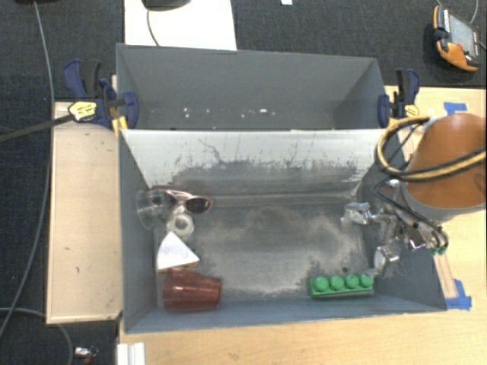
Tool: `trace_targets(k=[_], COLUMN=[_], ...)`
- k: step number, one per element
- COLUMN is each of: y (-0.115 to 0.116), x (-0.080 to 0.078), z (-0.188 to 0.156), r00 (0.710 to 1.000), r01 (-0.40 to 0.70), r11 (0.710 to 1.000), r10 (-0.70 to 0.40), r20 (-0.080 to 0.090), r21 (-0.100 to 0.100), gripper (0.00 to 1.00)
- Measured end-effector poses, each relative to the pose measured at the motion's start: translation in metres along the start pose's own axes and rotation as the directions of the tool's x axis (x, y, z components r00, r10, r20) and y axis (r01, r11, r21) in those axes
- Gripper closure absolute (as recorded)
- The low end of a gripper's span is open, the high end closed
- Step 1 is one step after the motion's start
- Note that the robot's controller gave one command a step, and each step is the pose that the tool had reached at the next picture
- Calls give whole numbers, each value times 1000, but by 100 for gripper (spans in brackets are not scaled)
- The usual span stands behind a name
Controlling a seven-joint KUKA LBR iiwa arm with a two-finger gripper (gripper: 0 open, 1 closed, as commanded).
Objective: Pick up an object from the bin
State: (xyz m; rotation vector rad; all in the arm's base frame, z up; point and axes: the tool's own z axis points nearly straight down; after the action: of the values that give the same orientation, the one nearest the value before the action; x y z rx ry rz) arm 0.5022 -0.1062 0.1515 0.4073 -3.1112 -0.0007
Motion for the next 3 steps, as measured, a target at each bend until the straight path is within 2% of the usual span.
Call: trace_targets(k=[1,2,3], y=[20,-26,-15], x=[-19,-1,-2], z=[-19,-3,1], r00=[979,878,975], r01=[203,479,223], r11=[979,878,975], r10=[-203,-479,-223], r20=[20,9,17], r21=[10,8,6], gripper=[0,0,0])
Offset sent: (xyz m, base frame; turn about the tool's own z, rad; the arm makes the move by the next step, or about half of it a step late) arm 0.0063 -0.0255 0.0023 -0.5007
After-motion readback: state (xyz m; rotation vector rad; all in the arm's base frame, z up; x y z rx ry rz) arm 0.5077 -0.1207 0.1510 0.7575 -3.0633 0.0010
